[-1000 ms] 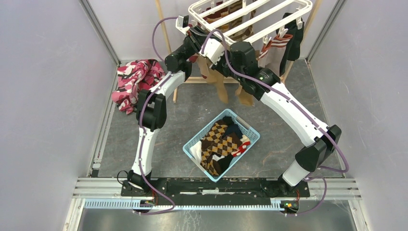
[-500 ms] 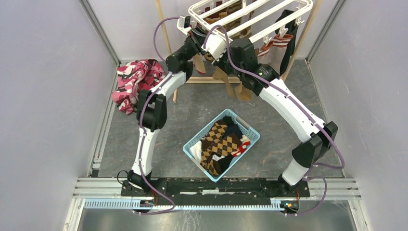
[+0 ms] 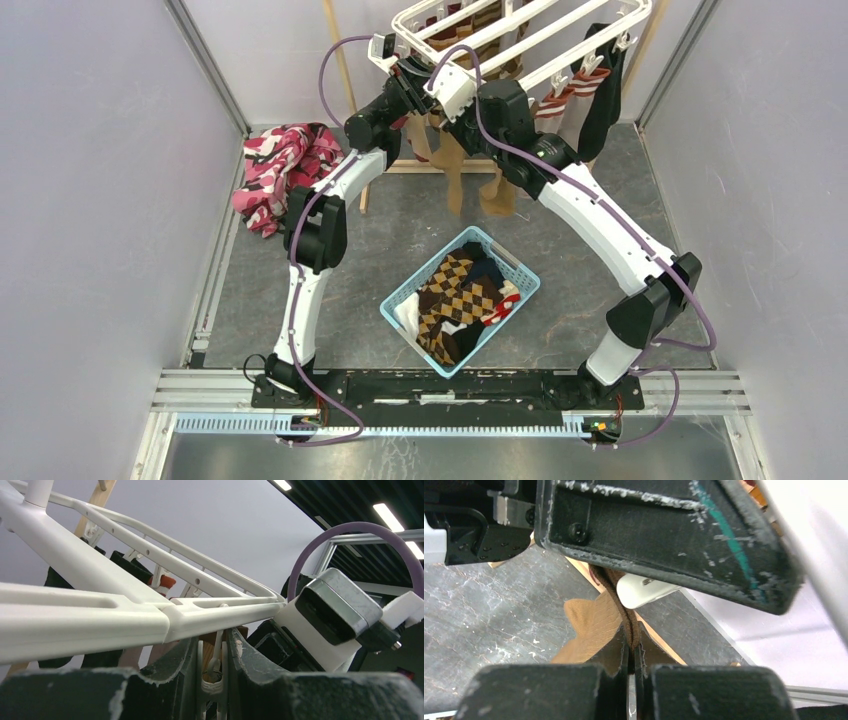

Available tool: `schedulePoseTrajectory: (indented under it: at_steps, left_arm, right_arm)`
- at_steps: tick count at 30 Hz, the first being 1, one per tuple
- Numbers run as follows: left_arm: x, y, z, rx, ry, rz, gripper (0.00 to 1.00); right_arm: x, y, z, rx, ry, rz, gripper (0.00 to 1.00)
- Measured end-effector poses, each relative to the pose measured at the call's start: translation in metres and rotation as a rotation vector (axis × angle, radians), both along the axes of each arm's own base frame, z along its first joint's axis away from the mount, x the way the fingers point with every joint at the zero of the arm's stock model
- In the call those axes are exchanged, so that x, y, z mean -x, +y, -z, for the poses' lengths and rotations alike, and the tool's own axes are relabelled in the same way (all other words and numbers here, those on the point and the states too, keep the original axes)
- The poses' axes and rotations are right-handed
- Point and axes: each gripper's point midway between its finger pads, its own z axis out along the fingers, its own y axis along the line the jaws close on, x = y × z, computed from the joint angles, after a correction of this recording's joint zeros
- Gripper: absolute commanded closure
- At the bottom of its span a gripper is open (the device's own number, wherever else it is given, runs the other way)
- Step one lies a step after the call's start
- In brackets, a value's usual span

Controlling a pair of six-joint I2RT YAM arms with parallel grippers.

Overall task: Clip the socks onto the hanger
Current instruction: Clamp the sock onto the hanger.

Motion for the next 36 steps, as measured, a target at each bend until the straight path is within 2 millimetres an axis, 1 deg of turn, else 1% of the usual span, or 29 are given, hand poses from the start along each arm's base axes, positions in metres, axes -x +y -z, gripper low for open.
schedulePoseTrajectory:
  at_steps: [5, 12, 18, 26, 36]
  left_arm:
    - [0.0, -0.001, 0.001, 0.0, -0.007, -0.006, 0.86]
    - [0.003, -0.004, -0.001, 0.001, -0.01, 0.0, 0.86]
    - [0.004, -0.004, -0.001, 0.001, -0.011, 0.0, 0.86]
    - [0.006, -0.007, -0.001, 0.002, -0.011, 0.006, 0.86]
    - [0.007, -0.008, -0.002, 0.001, -0.011, 0.007, 0.86]
  right_arm:
    - [0.003, 0.0, -0.005, -0.055, 0.012, 0.023, 1.0]
    - [0.006, 0.0, -0.008, -0.096, 0.027, 0.037, 1.0]
    - [0.007, 0.001, -0.007, -0.126, 0.045, 0.037, 1.0]
    - [0.009, -0.004, -0.006, -0.177, 0.071, 0.059, 1.0]
    - [0.012, -0.001, -0.008, -0.232, 0.096, 0.065, 1.0]
